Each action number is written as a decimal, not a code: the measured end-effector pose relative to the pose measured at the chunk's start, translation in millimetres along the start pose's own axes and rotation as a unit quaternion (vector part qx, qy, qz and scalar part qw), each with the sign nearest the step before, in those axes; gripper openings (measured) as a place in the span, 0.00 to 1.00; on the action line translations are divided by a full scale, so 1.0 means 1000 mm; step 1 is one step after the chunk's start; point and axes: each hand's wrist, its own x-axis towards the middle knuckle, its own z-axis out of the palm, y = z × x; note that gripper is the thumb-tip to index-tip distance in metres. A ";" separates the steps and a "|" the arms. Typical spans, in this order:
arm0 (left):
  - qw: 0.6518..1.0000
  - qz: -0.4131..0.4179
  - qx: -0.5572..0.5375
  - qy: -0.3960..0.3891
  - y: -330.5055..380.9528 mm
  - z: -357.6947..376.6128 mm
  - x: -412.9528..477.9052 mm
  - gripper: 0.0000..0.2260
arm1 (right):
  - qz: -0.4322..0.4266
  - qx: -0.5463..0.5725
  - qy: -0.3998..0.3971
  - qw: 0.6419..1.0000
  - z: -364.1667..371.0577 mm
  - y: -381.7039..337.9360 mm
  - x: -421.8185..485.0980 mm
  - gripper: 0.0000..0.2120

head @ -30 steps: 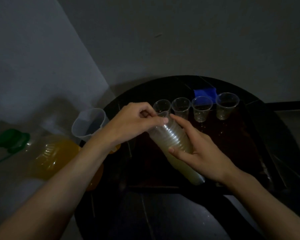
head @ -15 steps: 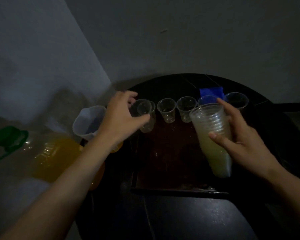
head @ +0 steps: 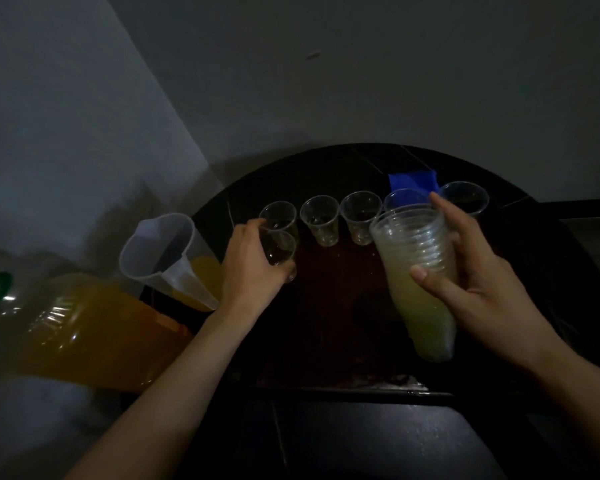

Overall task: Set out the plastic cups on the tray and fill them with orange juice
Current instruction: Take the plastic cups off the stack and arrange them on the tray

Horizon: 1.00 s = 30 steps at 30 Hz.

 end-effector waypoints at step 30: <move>0.999 -0.023 0.026 -0.001 -0.010 0.009 0.004 0.32 | -0.003 0.001 -0.001 1.000 0.003 -0.002 0.000 0.39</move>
